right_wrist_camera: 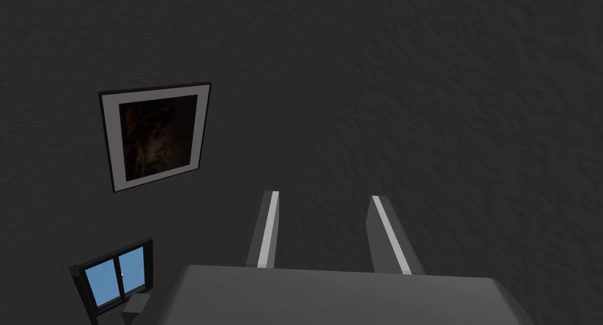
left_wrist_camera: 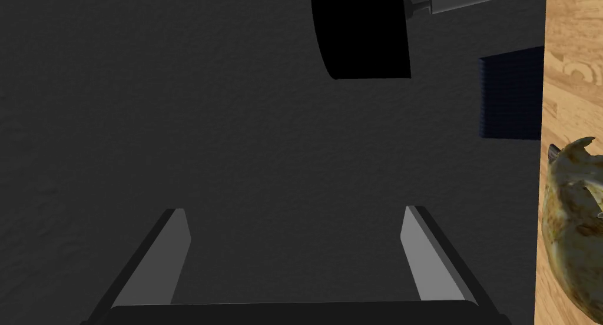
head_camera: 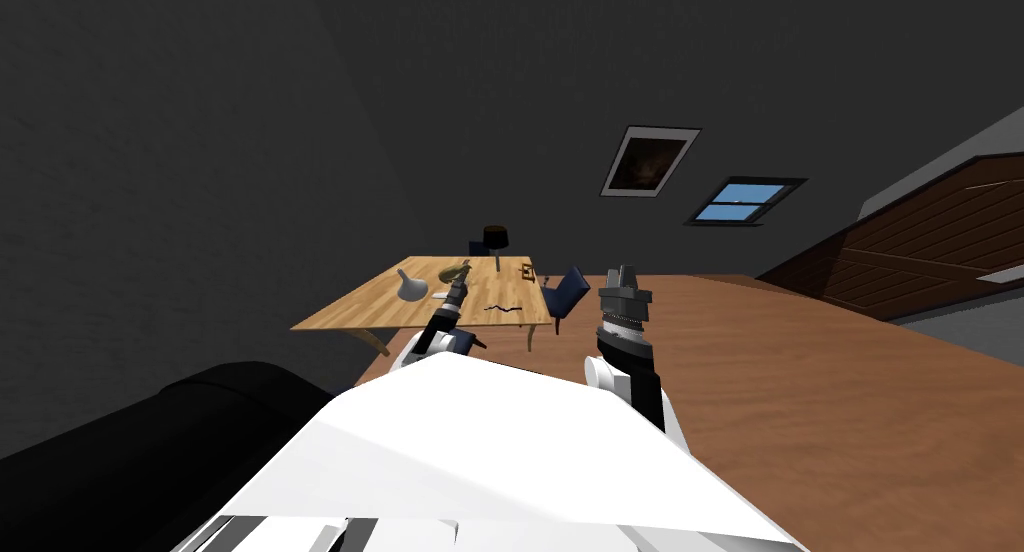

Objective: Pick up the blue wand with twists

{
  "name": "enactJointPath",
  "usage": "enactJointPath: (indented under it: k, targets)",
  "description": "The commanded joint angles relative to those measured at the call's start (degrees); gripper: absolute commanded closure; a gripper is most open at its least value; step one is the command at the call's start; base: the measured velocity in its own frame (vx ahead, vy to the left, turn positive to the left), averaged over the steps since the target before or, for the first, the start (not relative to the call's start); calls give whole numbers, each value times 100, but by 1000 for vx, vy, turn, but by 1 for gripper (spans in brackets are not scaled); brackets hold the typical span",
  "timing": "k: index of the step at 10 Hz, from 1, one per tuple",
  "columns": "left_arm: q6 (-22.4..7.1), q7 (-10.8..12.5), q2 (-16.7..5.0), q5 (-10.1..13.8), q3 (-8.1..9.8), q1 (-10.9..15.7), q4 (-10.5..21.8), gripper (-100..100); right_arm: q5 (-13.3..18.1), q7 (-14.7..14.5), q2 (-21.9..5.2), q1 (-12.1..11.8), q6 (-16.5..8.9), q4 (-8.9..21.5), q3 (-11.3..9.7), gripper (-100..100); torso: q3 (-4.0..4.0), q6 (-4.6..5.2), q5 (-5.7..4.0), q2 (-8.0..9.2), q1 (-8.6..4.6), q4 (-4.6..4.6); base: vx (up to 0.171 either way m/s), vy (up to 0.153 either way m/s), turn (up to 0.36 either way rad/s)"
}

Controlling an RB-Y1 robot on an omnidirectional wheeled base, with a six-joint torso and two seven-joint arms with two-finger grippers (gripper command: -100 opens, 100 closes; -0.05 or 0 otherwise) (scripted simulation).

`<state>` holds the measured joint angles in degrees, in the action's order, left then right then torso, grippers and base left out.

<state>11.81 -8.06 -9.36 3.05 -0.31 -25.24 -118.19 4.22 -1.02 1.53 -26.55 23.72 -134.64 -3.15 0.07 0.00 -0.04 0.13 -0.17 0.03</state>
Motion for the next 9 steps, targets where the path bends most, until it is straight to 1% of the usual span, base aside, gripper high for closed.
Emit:
enactJointPath:
  k: [1, 2, 3, 4, 5, 6, 7, 8, 9]
  targets:
    - [-209, -48, -14, 31, 7, -3, 42, -100, 0, 0, 0, 0, 0, 0, 0, 0, 0, 0, 0, 0, 0, 0, -37, -45, -1]
    - [-405, -108, -43, 92, 43, 70, 162, -100, 0, 0, 0, 0, 0, 0, 0, 0, 1, -1, 0, 1, 1, 1, -35, -42, -5]
    - [-462, -108, -43, 92, 43, 70, 162, -100, 0, 0, 0, 0, 0, 0, 0, 0, 1, 0, 0, 0, 1, 0, -23, -33, -3]
    - [-674, -167, -68, 151, 77, 146, 286, -100, 0, 0, 0, 0, 0, 0, 0, 0, -1, -1, 0, -3, 5, 0, -25, -36, -8]
    - [-718, -167, -68, 151, 77, 146, 286, -100, 0, 0, 0, 0, 0, 0, 0, 0, -2, 0, 1, -4, 5, 0, -19, -30, -2]
    - [-934, -225, -90, 207, 110, 224, 413, -100, 0, 0, 0, 0, 0, 0, 0, 0, -3, -1, 1, -6, 7, -1, -23, -43, -9]
    - [-978, -225, -90, 207, 110, 224, 413, -100, 0, 0, 0, 0, 0, 0, 0, 0, -3, 0, 0, -5, 3, -1, -18, -35, -2]
    - [-1210, -279, -109, 260, 140, 305, 544, -100, 0, 0, 0, 0, 0, 0, 0, 0, -3, -1, 0, -6, 4, -1, -27, -34, -9]
    - [-1240, -279, -109, 260, 140, 305, 544, -100, 0, 0, 0, 0, 0, 0, 0, 0, -2, -1, 1, -4, 5, -1, -22, -31, -4]
